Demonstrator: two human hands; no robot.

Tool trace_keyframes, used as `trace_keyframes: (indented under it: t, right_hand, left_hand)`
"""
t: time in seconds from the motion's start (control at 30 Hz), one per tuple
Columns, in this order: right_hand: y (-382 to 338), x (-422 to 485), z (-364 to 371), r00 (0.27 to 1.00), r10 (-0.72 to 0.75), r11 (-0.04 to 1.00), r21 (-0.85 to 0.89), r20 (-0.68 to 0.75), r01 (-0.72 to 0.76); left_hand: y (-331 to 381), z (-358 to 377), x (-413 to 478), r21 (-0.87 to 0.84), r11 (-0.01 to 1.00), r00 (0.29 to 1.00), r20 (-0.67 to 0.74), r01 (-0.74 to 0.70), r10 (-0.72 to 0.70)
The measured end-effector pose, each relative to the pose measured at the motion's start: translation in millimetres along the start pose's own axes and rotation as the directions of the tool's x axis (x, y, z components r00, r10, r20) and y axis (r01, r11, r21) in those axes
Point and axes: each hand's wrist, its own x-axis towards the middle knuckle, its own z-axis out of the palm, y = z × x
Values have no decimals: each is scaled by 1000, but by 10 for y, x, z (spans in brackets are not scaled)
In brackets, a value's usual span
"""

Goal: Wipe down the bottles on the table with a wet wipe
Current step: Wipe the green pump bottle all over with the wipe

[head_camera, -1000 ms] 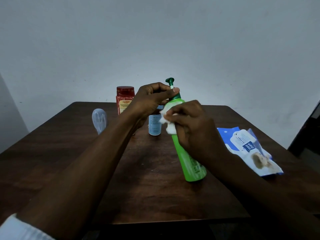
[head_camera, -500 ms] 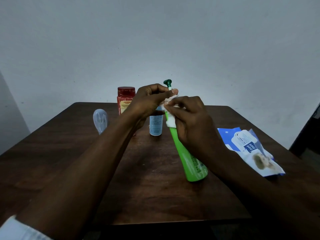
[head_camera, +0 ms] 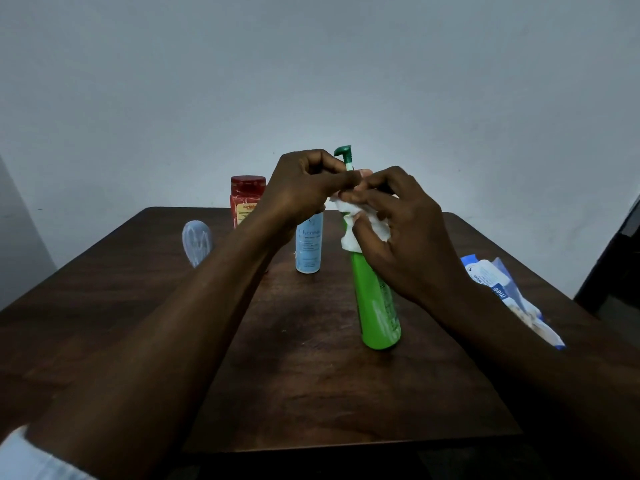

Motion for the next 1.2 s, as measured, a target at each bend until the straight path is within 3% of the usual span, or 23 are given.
trace_keyframes:
  t: [0.17, 0.27, 0.43, 0.77, 1.07, 1.2]
  right_hand:
    - [-20, -60, -18, 995, -79, 992, -93, 68, 85]
    - [9, -136, -38, 981, -184, 975, -113, 55, 190]
    - [134, -513, -22, 962, -241, 962, -103, 130, 255]
    - [74, -193, -118, 987, -117, 993, -23, -114, 115]
    - [176, -249, -12, 968, -248, 966, -74, -24, 246]
    - [222, -511, 90, 966, -255, 967, 21, 30, 254]
  left_hand:
    - [27, 1, -4, -9, 1000, 1000, 11, 17, -17]
    - [59, 12, 4, 9, 999, 999, 13, 33, -33]
    - [60, 6, 11, 39, 997, 998, 22, 60, -61]
    - [123, 109, 28, 14, 997, 996, 55, 70, -71]
    - [33, 102, 111, -13, 999, 998, 52, 42, -42]
    - [-39, 34, 162, 1, 996, 994, 61, 93, -93]
